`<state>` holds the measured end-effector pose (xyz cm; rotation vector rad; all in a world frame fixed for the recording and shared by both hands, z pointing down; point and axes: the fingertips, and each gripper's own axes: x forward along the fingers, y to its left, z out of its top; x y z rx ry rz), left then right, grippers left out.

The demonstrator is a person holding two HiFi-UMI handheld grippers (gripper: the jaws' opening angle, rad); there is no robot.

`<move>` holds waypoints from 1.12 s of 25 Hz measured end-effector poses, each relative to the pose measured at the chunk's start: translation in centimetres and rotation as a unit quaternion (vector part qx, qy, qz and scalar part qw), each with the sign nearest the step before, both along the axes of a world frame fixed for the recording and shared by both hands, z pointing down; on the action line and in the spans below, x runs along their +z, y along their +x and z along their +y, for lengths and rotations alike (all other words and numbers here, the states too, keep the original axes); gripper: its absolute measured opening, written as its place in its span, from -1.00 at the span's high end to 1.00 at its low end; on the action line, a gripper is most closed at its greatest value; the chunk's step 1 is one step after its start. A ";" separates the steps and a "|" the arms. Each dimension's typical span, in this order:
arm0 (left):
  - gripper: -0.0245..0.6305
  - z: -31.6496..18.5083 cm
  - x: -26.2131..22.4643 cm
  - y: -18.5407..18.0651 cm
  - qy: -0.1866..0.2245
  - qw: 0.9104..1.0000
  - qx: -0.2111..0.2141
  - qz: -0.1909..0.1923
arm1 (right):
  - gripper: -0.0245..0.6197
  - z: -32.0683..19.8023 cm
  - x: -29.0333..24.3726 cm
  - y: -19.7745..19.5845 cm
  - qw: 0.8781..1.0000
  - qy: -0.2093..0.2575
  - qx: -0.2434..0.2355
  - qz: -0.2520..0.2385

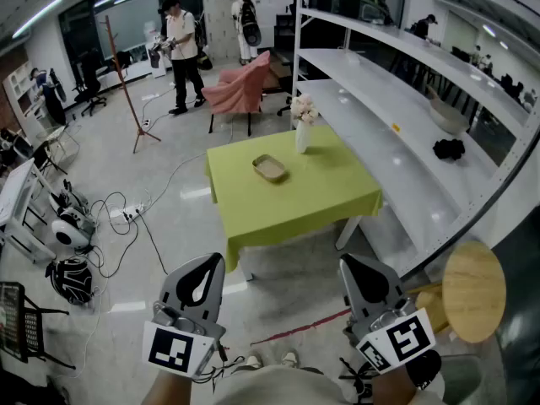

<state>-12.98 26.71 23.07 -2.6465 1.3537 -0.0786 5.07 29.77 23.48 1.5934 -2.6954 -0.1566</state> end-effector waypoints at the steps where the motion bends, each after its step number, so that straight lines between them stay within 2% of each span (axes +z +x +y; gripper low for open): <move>1: 0.91 0.0 0.0 0.1 0.000 1.000 0.000 -0.001 | 0.91 0.0 -0.1 0.1 1.000 0.002 0.000 -0.002; 7: 0.91 -0.2 0.3 1.3 -0.003 1.000 0.004 -0.006 | 0.91 -0.3 -0.5 1.6 0.999 0.006 0.004 -0.044; 18: 0.91 0.1 1.1 4.0 -0.007 1.000 0.000 -0.012 | 0.90 -0.6 1.5 3.7 0.999 -0.016 0.000 -0.030; 28: 0.91 0.6 1.9 6.1 -0.006 1.000 -0.016 -0.016 | 0.90 -0.8 3.4 6.0 0.999 -0.026 -0.011 -0.039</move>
